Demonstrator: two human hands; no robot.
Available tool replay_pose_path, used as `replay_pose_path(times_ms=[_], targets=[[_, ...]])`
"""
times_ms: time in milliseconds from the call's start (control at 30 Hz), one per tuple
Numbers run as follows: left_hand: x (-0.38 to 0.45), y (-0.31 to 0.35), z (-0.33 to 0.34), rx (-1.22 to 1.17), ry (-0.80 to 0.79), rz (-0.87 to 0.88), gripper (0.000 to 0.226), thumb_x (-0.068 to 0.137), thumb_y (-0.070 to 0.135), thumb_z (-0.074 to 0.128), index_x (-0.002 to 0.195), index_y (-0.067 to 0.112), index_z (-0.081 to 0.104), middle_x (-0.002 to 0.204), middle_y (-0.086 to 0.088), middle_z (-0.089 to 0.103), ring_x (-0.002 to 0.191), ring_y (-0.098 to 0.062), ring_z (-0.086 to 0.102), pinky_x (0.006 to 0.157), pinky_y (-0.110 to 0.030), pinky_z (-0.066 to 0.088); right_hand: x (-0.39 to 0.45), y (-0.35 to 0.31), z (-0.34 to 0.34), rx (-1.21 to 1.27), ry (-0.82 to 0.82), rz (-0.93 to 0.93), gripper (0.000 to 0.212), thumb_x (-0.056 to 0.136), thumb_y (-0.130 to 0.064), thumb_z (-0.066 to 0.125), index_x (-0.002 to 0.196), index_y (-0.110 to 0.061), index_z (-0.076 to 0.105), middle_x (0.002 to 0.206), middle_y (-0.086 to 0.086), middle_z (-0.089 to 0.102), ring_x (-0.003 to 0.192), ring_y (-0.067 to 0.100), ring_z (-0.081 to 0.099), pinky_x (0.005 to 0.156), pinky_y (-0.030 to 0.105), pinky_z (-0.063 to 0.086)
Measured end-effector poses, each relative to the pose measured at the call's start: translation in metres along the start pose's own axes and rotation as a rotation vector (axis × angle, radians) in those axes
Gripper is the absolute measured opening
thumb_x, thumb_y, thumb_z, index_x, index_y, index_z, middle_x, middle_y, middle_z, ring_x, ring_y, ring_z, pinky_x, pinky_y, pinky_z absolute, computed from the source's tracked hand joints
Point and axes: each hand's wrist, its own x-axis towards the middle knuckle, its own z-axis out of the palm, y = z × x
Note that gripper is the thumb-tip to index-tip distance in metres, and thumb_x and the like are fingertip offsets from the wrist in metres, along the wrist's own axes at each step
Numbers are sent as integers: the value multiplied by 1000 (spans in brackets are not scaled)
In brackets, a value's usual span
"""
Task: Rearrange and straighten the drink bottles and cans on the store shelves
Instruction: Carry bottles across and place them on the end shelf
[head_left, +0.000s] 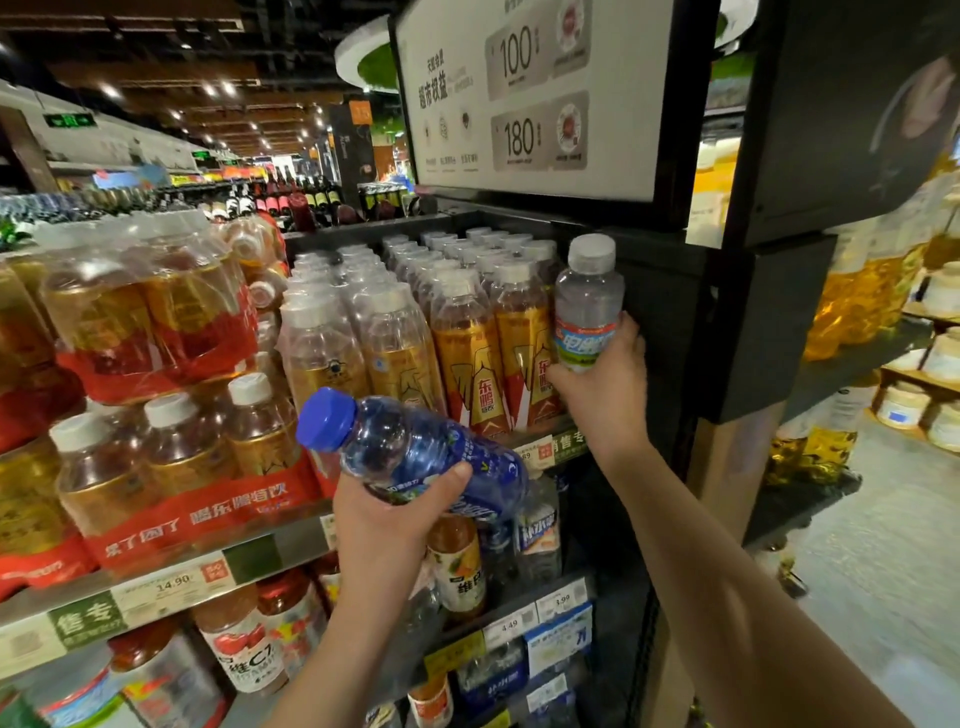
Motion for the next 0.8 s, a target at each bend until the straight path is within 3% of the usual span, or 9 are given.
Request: replay_pose_path(times_ms=[100,167,367,500,567,667,733,800], targets=[[4,-1,-4,-51,17,0,57,59,37,82,108,12,66,99,-1,76,93,-15,72,90,-43,57,-10,0,0,3,104,-24,87,64,-17,85,138,-14,39,133,5,46,125,21,48,105,43,47],[4,-1,-8,-74,29,-4,53,59,35,82,105,14,66,98,-1,76,92,-16,72,88,-41,57,-18,2,-2,46,118,-43,87,64,-17,86,137,-18,39,134,3,47,128,20,47,106,45,46],[-8,-7,-29,-59,92,-10,60,61,42,92,107,12,68,98,-4,77,92,-21,74,84,-41,58,-57,-5,-30,150,107,-191,89,67,-20,89,141,-16,40,132,1,51,126,16,48,101,21,42],[-27,-18,-50,-68,231,-1,55,55,41,86,99,14,70,89,5,77,83,-10,72,72,-19,55,-99,-11,-42,405,-65,-35,90,60,-37,89,137,-19,45,127,-12,59,116,0,59,92,11,48],[-41,-25,-62,-72,287,-8,49,54,42,83,94,18,70,84,9,77,78,-6,71,70,-17,54,-125,-7,-41,514,-159,9,88,57,-39,85,133,-11,49,122,-7,63,110,3,64,86,12,51],[-64,-36,-80,-56,330,-38,43,54,37,84,90,19,70,80,11,77,74,-4,71,67,-15,54,-160,1,-32,587,-286,75,89,56,-38,93,127,-4,53,116,2,68,101,8,69,81,15,55],[-78,-45,-95,-37,353,-83,44,55,28,87,94,16,70,82,10,78,75,-5,72,65,-14,53,-183,3,-22,593,-377,118,88,52,-37,91,126,-7,55,114,2,70,99,9,70,81,18,56],[-93,-54,-114,-10,395,-120,53,53,31,88,99,11,71,86,6,79,80,-8,73,68,-16,54,-205,4,-12,605,-486,149,81,53,-23,97,124,-17,58,111,-4,72,98,10,71,81,19,56]])
